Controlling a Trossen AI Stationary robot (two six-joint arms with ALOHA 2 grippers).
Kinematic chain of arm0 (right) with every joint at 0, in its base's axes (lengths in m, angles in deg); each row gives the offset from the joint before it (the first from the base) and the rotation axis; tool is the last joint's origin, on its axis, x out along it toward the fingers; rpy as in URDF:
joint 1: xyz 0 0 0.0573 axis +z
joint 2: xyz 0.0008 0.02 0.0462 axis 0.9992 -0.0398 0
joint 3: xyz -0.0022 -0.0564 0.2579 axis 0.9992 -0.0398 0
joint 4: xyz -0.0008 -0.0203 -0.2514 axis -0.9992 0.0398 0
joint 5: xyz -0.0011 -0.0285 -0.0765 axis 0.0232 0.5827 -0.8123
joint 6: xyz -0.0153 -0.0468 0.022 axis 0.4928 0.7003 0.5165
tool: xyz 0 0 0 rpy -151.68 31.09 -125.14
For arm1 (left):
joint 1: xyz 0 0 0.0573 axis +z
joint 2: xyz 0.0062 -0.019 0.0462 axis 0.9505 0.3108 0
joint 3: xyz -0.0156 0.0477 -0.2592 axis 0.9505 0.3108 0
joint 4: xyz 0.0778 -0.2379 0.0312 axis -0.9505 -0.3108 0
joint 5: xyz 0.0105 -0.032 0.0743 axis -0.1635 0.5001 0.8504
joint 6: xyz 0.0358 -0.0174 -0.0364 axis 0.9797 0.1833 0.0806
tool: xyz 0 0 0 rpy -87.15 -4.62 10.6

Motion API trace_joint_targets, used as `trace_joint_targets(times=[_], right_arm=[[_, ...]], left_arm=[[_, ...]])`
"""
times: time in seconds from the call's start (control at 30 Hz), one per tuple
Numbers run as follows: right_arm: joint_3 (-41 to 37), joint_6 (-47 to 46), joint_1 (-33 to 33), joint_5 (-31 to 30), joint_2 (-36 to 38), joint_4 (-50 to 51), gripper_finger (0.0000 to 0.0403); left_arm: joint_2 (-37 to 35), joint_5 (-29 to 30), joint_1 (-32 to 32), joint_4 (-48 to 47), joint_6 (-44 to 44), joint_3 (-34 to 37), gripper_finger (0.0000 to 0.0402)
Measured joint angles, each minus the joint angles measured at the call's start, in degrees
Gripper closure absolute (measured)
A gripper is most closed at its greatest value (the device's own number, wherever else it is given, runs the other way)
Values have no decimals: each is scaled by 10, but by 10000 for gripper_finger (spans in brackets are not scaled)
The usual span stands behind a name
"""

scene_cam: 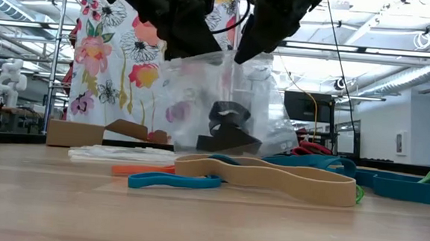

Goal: Sort rubber bands
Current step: Close the transparent zip bag

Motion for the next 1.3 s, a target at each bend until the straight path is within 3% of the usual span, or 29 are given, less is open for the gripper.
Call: trace_joint_targets(times=[0.23, 0.43, 0.63, 0.8, 0.9, 1.13, 1.3], right_arm=[[0, -9, -1, -3, 0, -1, 403], [0, -21, 0, -24, 0, 1, 403], [0, -22, -2, -63, 0, 3, 403], [0, -26, -8, -64, 0, -13, 403], [0, -22, -13, -63, 0, -28, 403], [0, -20, -15, -60, 0, -33, 403], [0, -19, -15, -59, 0, -46, 403]], left_arm=[[0, 77, -1, -5, 23, 0, 263], [-35, 89, 3, 0, 34, 0, 256], [-110, 193, -41, -1, 81, 17, 256], [-151, 297, -91, 7, 58, 92, 256], [-171, 327, -113, 60, 20, 155, 256], [-203, 339, -142, 241, -19, 296, 256], [-199, 338, -141, 328, -21, 350, 256]])
